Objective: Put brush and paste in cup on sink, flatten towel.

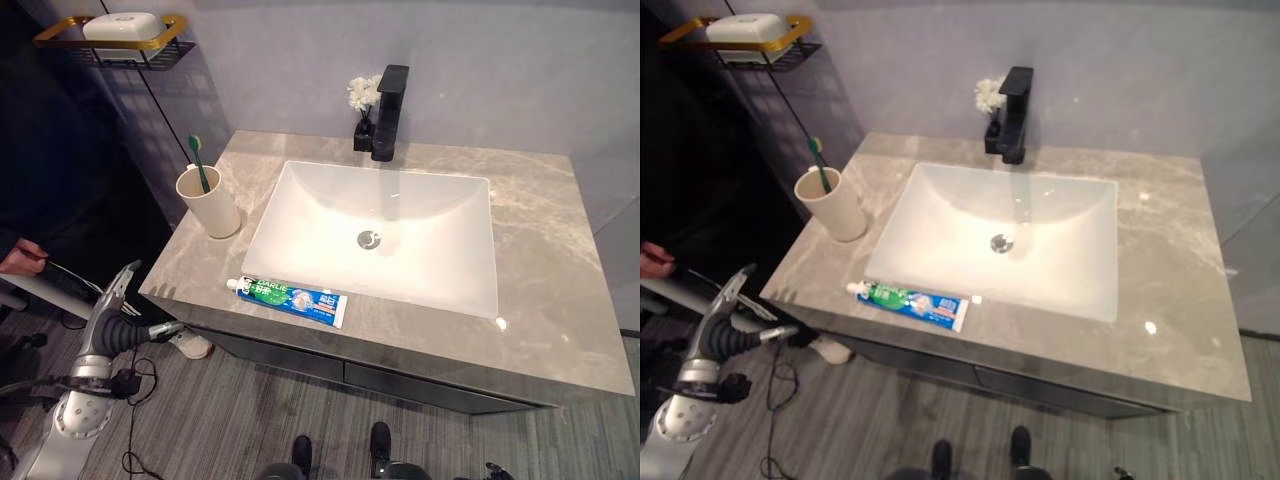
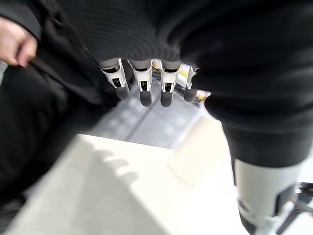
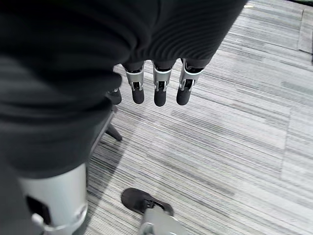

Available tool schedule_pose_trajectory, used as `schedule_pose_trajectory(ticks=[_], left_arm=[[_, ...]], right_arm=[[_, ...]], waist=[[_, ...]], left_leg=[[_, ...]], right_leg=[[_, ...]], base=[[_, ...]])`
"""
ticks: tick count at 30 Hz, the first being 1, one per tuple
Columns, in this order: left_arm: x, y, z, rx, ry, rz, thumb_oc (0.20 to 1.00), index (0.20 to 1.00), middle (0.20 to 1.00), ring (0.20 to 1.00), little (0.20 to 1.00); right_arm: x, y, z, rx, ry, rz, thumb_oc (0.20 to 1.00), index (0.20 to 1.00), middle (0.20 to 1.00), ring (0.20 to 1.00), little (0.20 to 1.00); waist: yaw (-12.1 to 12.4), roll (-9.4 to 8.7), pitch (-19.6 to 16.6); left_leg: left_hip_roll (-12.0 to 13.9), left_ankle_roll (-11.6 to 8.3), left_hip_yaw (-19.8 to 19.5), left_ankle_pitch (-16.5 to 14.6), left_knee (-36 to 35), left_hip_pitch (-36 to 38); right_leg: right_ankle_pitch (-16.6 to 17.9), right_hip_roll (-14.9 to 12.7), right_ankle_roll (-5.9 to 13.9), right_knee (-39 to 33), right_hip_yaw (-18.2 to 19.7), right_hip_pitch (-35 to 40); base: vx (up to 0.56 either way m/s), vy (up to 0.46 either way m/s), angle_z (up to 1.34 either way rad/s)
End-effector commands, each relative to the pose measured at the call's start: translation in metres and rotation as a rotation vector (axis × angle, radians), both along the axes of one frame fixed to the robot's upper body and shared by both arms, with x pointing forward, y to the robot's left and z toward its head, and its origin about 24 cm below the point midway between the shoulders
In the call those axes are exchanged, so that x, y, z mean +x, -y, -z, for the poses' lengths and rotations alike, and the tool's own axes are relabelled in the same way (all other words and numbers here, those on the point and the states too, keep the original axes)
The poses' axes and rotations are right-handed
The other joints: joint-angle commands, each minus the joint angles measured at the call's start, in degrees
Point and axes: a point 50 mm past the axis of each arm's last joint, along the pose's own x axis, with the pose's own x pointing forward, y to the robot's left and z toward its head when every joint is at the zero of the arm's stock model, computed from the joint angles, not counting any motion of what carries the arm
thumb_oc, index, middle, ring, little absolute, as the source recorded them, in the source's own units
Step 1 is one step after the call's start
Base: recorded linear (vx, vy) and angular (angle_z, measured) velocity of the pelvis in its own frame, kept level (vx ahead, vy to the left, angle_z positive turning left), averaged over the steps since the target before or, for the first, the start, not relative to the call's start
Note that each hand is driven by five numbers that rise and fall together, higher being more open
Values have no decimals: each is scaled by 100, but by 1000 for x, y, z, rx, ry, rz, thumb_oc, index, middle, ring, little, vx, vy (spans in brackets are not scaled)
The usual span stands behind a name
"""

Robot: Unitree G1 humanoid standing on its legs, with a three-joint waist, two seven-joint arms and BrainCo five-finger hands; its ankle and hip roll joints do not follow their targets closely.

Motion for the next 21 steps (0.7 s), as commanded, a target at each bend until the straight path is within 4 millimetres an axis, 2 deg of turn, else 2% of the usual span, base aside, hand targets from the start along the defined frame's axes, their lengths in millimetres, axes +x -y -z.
schedule_pose_trajectory(ticks=[1, 2, 7, 13, 21], left_arm=[[10, 1, -33, 15, 141, 54, 1000, 1000, 1000, 1000, 1000], [12, 3, -33, -9, 141, 73, 1000, 1000, 1000, 1000, 1000], [19, 9, -33, 24, 123, 115, 1000, 1000, 1000, 1000, 1000], [22, 10, -33, 100, 60, 175, 1000, 1000, 1000, 1000, 1000], [23, 11, -21, 175, -50, 232, 1000, 1000, 1000, 1000, 1000]], right_arm=[[19, -4, -3, -6, 33, -75, 1000, 1000, 1000, 1000, 1000], [30, -9, -7, 4, 86, -125, 1000, 1000, 1000, 1000, 1000], [46, -19, -13, 14, 168, -221, 1000, 1000, 1000, 1000, 1000], [54, -21, -21, -43, 197, -383, 1000, 1000, 1000, 1000, 1000], [52, -18, -22, -58, 199, -397, 1000, 1000, 1000, 1000, 1000]], waist=[[-118, -166, 33], [-180, -176, 64], [-303, -198, 115], [-427, -241, 147], [-522, -279, 177]], left_leg=[[-244, 54, 207, -151, 431, -387], [-247, 70, 292, -169, 468, -435], [-248, 108, 490, -191, 479, -501], [-222, 133, 695, -226, 522, -567], [-201, 152, 864, -286, 582, -567]], right_leg=[[-369, -546, 625, 280, 275, 236], [-326, -554, 635, 293, 371, 150], [-202, -557, 681, 286, 631, -36], [-59, -543, 749, 248, 860, -225], [1, -509, 781, 223, 1042, -303]], base=[[-24, 36, -20], [-20, 43, -24], [-17, 48, -33], [-2, 35, -30], [7, 23, -13]])
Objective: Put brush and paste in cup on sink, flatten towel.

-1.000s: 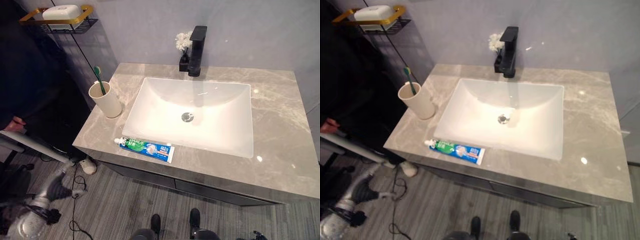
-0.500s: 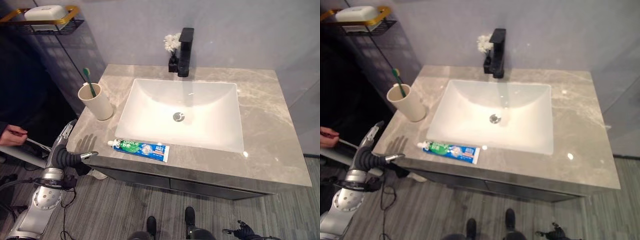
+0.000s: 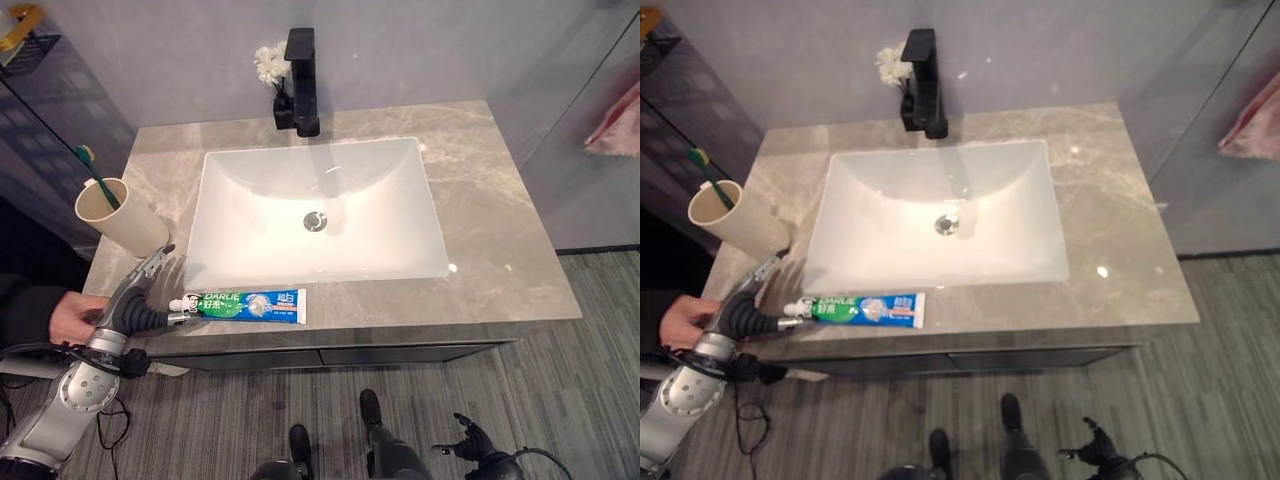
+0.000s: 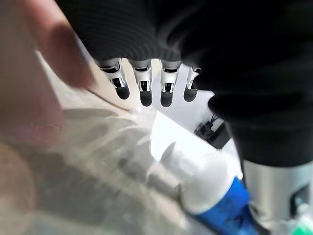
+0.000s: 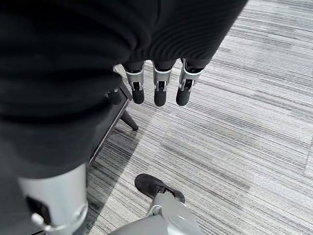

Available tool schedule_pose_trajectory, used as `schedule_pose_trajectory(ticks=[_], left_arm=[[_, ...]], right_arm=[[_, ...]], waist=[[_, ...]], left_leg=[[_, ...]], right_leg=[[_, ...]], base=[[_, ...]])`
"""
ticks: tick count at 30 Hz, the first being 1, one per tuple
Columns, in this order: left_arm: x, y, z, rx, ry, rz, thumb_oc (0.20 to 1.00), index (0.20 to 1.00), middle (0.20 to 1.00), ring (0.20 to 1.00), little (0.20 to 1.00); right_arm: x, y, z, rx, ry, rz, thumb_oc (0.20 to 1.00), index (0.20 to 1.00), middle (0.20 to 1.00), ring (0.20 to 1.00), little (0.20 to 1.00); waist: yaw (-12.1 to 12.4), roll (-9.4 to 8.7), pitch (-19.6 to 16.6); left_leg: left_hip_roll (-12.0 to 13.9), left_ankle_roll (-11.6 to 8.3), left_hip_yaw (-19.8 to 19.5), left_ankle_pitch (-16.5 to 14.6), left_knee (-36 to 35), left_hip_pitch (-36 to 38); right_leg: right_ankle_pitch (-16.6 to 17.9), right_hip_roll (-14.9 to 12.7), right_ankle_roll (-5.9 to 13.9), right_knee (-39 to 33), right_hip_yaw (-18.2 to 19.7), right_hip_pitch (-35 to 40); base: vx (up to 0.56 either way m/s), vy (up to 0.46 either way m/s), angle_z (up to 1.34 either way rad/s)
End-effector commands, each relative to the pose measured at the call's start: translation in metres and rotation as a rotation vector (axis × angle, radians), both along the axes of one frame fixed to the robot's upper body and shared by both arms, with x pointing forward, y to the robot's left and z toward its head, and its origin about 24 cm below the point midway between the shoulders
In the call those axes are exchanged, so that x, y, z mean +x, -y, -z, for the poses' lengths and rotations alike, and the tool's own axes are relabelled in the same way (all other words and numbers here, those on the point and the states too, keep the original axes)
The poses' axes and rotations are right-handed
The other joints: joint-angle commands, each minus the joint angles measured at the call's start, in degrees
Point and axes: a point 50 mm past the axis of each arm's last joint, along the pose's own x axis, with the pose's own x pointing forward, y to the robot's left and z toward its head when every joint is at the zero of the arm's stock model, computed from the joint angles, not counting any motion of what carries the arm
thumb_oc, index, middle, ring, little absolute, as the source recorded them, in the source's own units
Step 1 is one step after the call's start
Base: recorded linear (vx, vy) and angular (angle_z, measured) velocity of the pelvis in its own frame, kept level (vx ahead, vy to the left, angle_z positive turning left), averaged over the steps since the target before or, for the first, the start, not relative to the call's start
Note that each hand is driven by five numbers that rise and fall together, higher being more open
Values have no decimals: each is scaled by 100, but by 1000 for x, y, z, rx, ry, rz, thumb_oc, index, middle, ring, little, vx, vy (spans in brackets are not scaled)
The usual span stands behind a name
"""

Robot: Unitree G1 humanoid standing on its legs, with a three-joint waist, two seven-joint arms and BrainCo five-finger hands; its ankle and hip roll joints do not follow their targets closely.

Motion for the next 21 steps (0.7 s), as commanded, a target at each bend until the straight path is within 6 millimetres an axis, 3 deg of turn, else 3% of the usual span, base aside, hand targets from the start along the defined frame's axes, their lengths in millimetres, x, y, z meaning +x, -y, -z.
schedule_pose_trajectory(ticks=[1, 8, 21], left_arm=[[6, 2, -12, 28, 59, 46, 1000, 1000, 1000, 1000, 1000], [7, 4, -7, 33, 44, 45, 1000, 1000, 1000, 1000, 1000], [9, 1, -15, 19, 96, 20, 1000, 1000, 1000, 1000, 1000]], right_arm=[[13, 0, -6, -25, 53, -52, 1000, 1000, 1000, 1000, 1000], [16, -2, -9, -23, 77, -65, 1000, 1000, 1000, 1000, 1000], [0, -1, 0, -40, 13, -39, 1000, 1000, 1000, 1000, 1000]], waist=[[-91, -141, -5], [-118, -163, -29], [-107, -151, -230]], left_leg=[[-9, -36, -98, -199, 597, -385], [12, -36, -45, -197, 585, -371], [62, -93, -106, -176, 419, -106]], right_leg=[[-265, -453, 623, 219, 89, 310], [-257, -437, 622, 201, 132, 292], [-304, -439, 610, 100, 63, 512]], base=[[2, 3, -9], [1, 2, -4], [6, -4, 1]])
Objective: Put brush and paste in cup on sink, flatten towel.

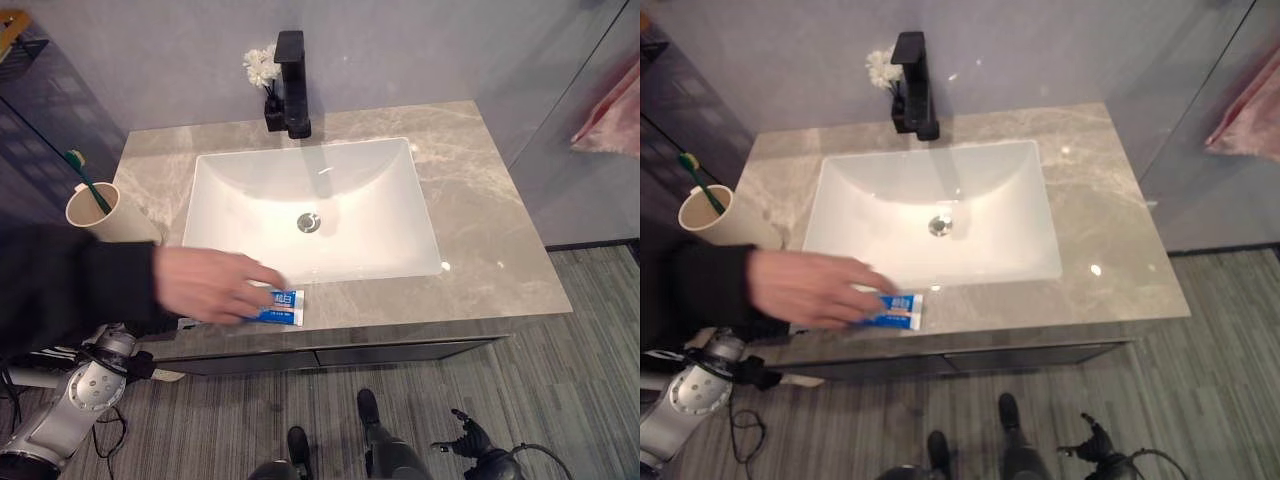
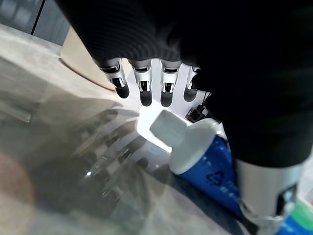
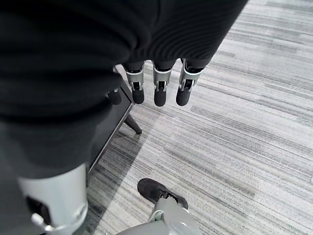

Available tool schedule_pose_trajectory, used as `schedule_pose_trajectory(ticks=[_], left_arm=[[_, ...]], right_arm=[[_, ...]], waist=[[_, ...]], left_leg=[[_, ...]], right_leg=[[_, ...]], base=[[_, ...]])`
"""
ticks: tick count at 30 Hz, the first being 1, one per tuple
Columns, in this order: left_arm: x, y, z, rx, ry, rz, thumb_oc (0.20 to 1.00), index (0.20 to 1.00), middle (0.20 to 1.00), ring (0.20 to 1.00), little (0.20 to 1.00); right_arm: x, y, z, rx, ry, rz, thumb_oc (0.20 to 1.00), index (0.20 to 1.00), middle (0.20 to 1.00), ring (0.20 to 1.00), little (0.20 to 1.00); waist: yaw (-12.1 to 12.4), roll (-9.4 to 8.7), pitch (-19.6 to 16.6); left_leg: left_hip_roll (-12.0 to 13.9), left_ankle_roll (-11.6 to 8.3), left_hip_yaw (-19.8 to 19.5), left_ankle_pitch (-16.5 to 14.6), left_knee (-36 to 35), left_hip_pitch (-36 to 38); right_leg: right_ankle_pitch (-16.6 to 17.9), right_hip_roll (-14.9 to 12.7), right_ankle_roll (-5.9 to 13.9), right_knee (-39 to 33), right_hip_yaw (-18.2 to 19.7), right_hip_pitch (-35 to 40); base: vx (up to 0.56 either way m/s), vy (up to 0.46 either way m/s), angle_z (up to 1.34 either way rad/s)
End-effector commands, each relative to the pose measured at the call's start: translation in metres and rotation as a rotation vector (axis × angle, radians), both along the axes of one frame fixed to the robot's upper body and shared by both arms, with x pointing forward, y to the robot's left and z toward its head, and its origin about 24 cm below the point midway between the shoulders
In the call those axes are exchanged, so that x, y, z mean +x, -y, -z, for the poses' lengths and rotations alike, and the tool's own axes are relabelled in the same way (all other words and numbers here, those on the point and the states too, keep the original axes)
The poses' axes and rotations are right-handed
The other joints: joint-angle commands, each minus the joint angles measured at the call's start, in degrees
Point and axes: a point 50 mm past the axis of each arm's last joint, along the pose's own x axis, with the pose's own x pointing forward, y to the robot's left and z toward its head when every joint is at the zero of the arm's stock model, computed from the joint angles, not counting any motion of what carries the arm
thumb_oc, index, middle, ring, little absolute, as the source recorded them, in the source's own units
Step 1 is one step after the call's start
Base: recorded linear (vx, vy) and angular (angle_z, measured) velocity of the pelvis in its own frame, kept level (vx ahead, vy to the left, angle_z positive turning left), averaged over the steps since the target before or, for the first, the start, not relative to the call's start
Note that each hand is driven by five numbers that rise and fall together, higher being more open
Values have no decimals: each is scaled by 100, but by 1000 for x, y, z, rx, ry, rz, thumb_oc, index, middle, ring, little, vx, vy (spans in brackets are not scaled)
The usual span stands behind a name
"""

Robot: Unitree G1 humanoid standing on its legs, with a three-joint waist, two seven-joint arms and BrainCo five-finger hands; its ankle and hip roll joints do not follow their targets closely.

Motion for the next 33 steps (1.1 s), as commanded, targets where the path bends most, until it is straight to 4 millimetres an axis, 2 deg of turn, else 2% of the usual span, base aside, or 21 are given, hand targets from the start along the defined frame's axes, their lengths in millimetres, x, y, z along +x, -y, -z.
schedule_pose_trajectory(ticks=[1, 9, 11, 12, 13, 14, 15, 18, 21, 22, 24, 33], left_arm=[[7, -3, -16, -4, 86, 5, 1000, 1000, 1000, 1000, 1000], [8, 7, -11, 9, 55, 48, 1000, 1000, 1000, 1000, 1000], [9, 8, -10, 12, 51, 53, 824, 824, 824, 824, 824], [9, 8, -9, 13, 48, 56, 589, 589, 589, 589, 589], [9, 10, -9, 12, 46, 62, 498, 498, 498, 498, 498], [10, 11, -8, 12, 44, 65, 357, 357, 357, 357, 357], [10, 11, -7, 13, 39, 69, 335, 335, 335, 335, 335], [10, 15, -5, 11, 34, 83, 379, 379, 379, 379, 379], [11, 16, -4, 16, 25, 91, 366, 366, 366, 366, 366], [10, 18, -4, 19, 23, 99, 256, 256, 256, 256, 256], [11, 18, -3, 23, 20, 102, 200, 200, 200, 200, 200], [13, 25, 1, 23, 7, 125, 200, 200, 200, 200, 200]], right_arm=[[-1, 0, 0, -16, 4, -18, 1000, 1000, 1000, 1000, 1000], [-7, 2, 2, -27, -17, -9, 1000, 1000, 1000, 1000, 1000], [-8, 2, 3, -30, -20, -6, 1000, 1000, 1000, 1000, 1000], [-10, 2, 3, -30, -25, -6, 1000, 1000, 1000, 1000, 1000], [-11, 2, 4, -31, -29, -5, 1000, 1000, 1000, 1000, 1000], [-11, 2, 4, -31, -29, -6, 1000, 1000, 1000, 1000, 1000], [-11, 2, 3, -29, -26, -6, 1000, 1000, 1000, 1000, 1000], [-12, 2, 4, -30, -31, -3, 1000, 1000, 1000, 1000, 1000], [-14, 1, 4, -24, -29, 5, 1000, 1000, 1000, 1000, 1000], [-15, 2, 4, -24, -31, 8, 1000, 1000, 1000, 1000, 1000], [-16, 3, 4, -26, -31, 11, 1000, 1000, 1000, 1000, 1000], [-21, 4, 7, -34, -52, 34, 1000, 1000, 1000, 1000, 1000]], waist=[[-114, -111, -314], [-140, -109, -353], [-146, -116, -355], [-151, -121, -357], [-154, -123, -356], [-157, -126, -357], [-163, -127, -359], [-169, -136, -365], [-181, -151, -381], [-189, -157, -401], [-193, -158, -404], [-221, -139, -445]], left_leg=[[22, -117, -212, -150, 430, -313], [18, -119, -238, -160, 421, -272], [21, -116, -237, -162, 424, -279], [25, -113, -236, -161, 423, -281], [28, -111, -234, -160, 422, -282], [29, -109, -230, -161, 424, -284], [33, -110, -220, -160, 426, -288], [50, -113, -193, -163, 425, -293], [60, -111, -177, -171, 434, -279], [68, -112, -171, -176, 437, -265], [67, -111, -168, -183, 439, -259], [99, -120, -134, -206, 456, -240]], right_leg=[[-286, -470, 586, 145, -23, 339], [-283, -468, 586, 124, -64, 397], [-274, -463, 587, 125, -52, 389], [-271, -462, 588, 121, -45, 385], [-266, -464, 590, 119, -41, 380], [-262, -462, 591, 118, -35, 371], [-259, -462, 594, 116, -26, 363], [-249, -462, 598, 111, -6, 347], [-248, -452, 596, 113, 28, 346], [-255, -446, 593, 111, 36, 353], [-255, -444, 591, 109, 43, 356], [-255, -423, 591, 82, 93, 352]], base=[[0, 0, 0], [0, 0, 0], [0, 0, 0], [0, 0, 0], [0, 0, 0], [0, 0, 0], [0, 0, 0], [0, 0, 0], [0, 0, 0], [0, 0, 0], [0, 0, 0], [0, 0, 0]])
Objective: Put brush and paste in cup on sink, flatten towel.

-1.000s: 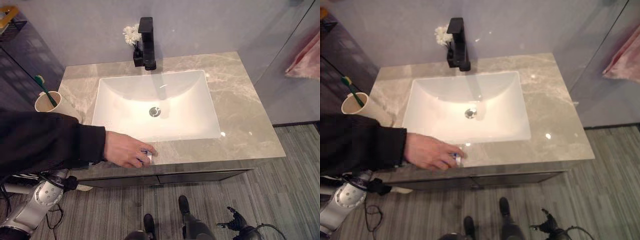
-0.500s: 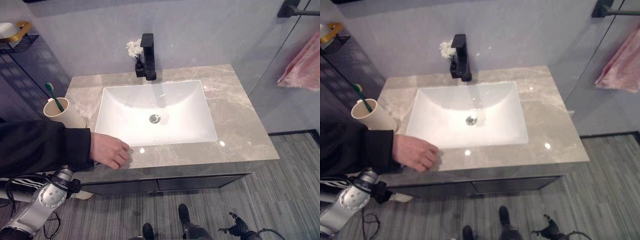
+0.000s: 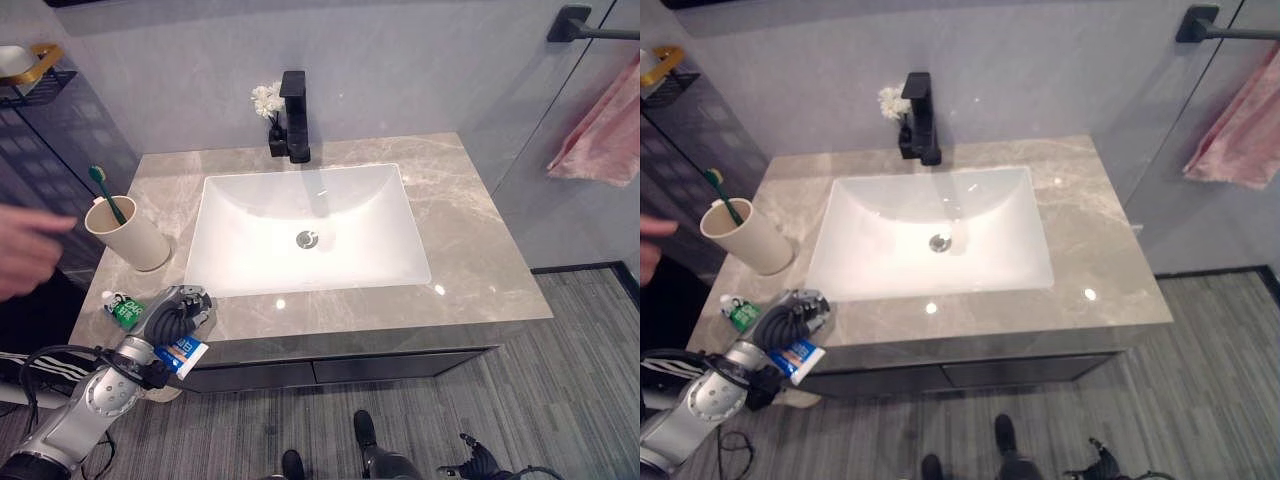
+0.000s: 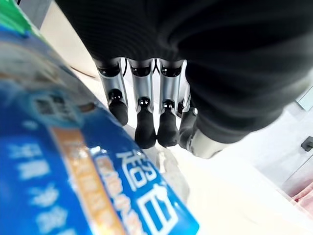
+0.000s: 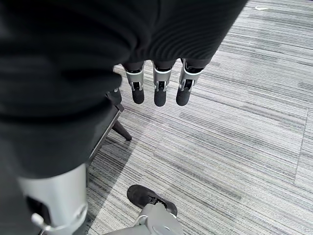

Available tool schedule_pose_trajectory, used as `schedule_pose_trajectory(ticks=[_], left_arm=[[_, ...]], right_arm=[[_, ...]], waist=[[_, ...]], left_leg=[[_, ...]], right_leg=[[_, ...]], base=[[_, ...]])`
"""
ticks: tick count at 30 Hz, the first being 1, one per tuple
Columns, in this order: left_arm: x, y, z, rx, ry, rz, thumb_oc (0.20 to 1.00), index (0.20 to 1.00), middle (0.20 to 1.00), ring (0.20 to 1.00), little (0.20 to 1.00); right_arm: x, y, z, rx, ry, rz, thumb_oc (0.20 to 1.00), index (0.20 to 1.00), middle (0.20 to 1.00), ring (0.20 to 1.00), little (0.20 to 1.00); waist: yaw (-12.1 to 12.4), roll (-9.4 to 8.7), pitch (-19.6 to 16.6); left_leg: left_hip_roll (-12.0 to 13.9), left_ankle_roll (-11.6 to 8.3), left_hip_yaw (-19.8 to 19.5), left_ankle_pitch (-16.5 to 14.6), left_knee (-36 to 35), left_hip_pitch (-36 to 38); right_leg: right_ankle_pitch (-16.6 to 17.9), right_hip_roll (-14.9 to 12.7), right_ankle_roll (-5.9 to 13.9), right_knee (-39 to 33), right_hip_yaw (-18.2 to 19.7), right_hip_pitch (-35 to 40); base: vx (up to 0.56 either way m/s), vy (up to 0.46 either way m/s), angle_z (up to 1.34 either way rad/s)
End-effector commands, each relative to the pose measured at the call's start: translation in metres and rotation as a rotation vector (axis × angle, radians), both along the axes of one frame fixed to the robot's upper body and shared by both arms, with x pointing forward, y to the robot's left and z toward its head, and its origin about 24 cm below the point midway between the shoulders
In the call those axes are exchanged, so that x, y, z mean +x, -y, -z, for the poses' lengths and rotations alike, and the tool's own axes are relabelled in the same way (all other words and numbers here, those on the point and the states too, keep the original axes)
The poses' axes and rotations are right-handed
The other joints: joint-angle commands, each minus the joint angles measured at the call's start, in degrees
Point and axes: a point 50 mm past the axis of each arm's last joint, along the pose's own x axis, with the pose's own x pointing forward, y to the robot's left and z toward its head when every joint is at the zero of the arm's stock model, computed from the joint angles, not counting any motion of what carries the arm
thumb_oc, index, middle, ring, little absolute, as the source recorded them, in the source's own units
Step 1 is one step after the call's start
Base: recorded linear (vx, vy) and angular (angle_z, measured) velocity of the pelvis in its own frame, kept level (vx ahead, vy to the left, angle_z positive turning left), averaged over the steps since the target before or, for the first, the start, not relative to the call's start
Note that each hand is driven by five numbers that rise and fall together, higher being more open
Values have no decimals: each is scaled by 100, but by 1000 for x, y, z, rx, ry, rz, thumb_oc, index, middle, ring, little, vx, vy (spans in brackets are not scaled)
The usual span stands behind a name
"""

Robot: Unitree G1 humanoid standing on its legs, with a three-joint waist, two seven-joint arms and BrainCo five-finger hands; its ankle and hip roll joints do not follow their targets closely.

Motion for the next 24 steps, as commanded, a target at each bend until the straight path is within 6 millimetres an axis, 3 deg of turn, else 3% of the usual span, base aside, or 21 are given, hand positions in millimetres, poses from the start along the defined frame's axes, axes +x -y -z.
schedule_pose_trajectory(ticks=[1, 19, 21, 22, 24], left_arm=[[14, 9, -16, 9, 92, 50, 200, 200, 200, 200, 200], [27, 30, -8, 7, 93, 97, 200, 200, 200, 200, 200], [26, 31, -4, -9, 82, 87, 655, 655, 655, 655, 655], [26, 31, -4, -16, 83, 83, 1000, 1000, 1000, 1000, 1000], [26, 32, -2, -34, 77, 75, 1000, 1000, 1000, 1000, 1000]], right_arm=[[7, 2, -2, -28, 32, 6, 1000, 1000, 1000, 1000, 1000], [-6, 1, 5, -34, -16, 71, 1000, 1000, 1000, 1000, 1000], [-8, 1, 6, -34, -28, 84, 1000, 1000, 1000, 1000, 1000], [-9, 0, 6, -31, -30, 92, 1000, 1000, 1000, 1000, 1000], [-10, 0, 7, -29, -38, 103, 1000, 1000, 1000, 1000, 1000]], waist=[[-173, -48, -22], [-251, -32, -111], [-243, -32, -131], [-236, -29, -138], [-226, -22, -150]], left_leg=[[99, -125, -132, -207, 470, -332], [162, -169, -22, -165, 369, -219], [181, -180, -24, -153, 344, -172], [180, -182, -27, -148, 335, -158], [185, -191, -49, -131, 315, -132]], right_leg=[[-261, -431, 610, 70, 95, 257], [-245, -364, 612, 36, 178, 255], [-255, -358, 611, 36, 179, 286], [-260, -358, 608, 36, 172, 298], [-275, -352, 597, 36, 156, 321]], base=[[0, 0, 0], [9, -11, -4], [16, -32, -1], [0, 0, 0], [0, 0, 0]])
